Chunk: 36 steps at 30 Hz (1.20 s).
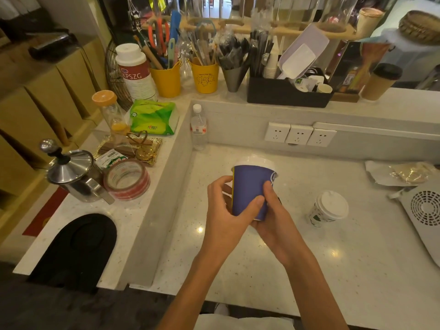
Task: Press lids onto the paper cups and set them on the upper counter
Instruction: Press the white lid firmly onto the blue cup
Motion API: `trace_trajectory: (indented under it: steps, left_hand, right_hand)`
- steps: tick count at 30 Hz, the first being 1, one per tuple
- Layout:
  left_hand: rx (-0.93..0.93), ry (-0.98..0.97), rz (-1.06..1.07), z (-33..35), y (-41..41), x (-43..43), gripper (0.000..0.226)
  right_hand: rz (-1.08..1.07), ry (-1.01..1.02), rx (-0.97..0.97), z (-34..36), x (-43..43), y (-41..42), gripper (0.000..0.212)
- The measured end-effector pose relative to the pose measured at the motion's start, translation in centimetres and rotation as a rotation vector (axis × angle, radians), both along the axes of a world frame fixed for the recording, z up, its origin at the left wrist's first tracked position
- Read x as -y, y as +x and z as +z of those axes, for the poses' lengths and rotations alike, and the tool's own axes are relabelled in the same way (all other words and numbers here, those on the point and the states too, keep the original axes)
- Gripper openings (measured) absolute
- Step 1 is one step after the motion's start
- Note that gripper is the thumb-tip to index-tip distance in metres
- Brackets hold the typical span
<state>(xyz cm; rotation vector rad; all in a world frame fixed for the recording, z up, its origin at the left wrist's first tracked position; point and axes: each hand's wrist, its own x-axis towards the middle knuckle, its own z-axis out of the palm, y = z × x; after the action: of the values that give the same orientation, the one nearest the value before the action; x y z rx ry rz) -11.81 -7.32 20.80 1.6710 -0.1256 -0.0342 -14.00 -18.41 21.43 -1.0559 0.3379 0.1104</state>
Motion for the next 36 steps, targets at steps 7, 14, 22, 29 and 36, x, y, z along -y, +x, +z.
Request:
trace_trajectory:
  steps: [7, 14, 22, 29, 36]
  left_hand:
    - [-0.099, 0.079, -0.023, 0.1, 0.2, 0.6, 0.058]
    - [-0.198, -0.169, -0.265, -1.8, 1.3, -1.2, 0.077]
    - [0.156, 0.174, -0.153, -2.4, 3.4, -0.2, 0.094]
    - [0.366, 0.214, -0.21, -0.7, 6.0, -0.3, 0.094]
    - [0.339, 0.08, -0.273, -0.4, 8.0, -0.9, 0.099]
  right_hand:
    - [-0.054, -0.017, -0.023, -0.8, 0.0, 0.3, 0.053]
    - [0.22, -0.562, 0.175, 0.6, 2.8, 0.4, 0.041]
    - [-0.007, -1.215, 0.527, 2.9, 4.0, 0.8, 0.028]
    - [0.122, -1.137, 0.444, 4.2, 4.2, 1.8, 0.029]
    - [-0.04, -0.959, 0.606, 4.6, 3.5, 1.7, 0.023]
